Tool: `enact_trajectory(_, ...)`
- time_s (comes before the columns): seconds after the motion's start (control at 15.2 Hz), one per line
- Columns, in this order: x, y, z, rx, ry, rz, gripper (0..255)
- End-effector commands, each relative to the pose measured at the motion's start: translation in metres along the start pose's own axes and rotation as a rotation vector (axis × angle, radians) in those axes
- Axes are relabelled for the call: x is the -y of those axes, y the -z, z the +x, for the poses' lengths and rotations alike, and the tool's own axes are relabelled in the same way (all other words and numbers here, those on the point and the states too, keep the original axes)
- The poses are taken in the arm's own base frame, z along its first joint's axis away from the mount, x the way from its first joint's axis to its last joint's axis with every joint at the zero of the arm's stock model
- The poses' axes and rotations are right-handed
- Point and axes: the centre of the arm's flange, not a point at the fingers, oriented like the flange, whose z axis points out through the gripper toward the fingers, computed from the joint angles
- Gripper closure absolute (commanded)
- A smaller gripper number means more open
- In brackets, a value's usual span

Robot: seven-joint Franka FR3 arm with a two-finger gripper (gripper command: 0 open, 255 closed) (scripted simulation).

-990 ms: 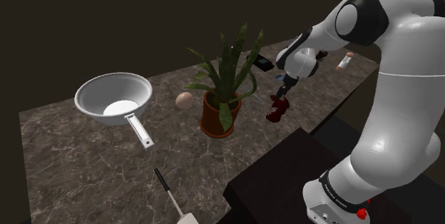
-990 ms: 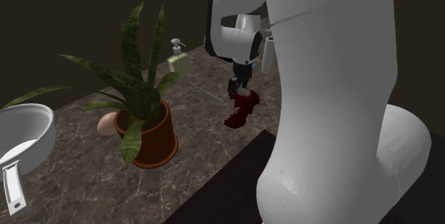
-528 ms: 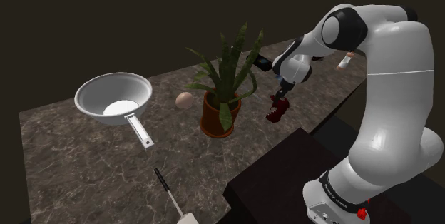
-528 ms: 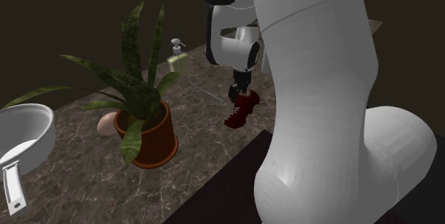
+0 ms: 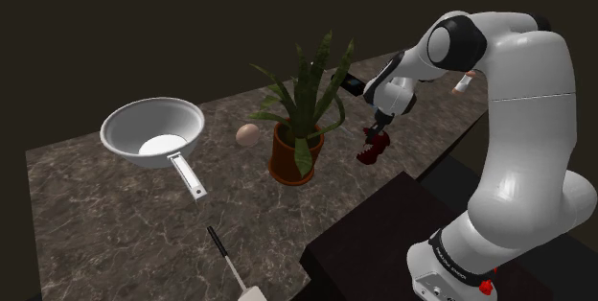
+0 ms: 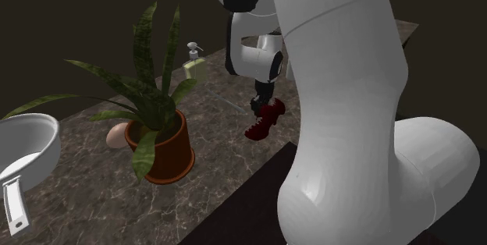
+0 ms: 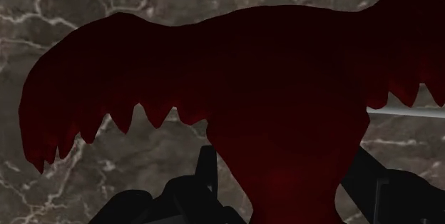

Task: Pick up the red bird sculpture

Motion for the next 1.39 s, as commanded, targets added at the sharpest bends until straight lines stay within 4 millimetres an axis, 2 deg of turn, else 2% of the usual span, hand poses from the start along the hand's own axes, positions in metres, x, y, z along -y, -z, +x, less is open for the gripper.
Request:
enact_trajectory(0.0, 0.001, -0.001, 0.0, 0.001, 0.001, 0.001, 255)
enact_trajectory(0.33, 0.0, -0.001, 0.0, 0.001, 0.001, 0.001, 255)
enact_trajectory(1.32, 0.003, 0.078, 0.003, 0.001, 0.001, 0.001, 255)
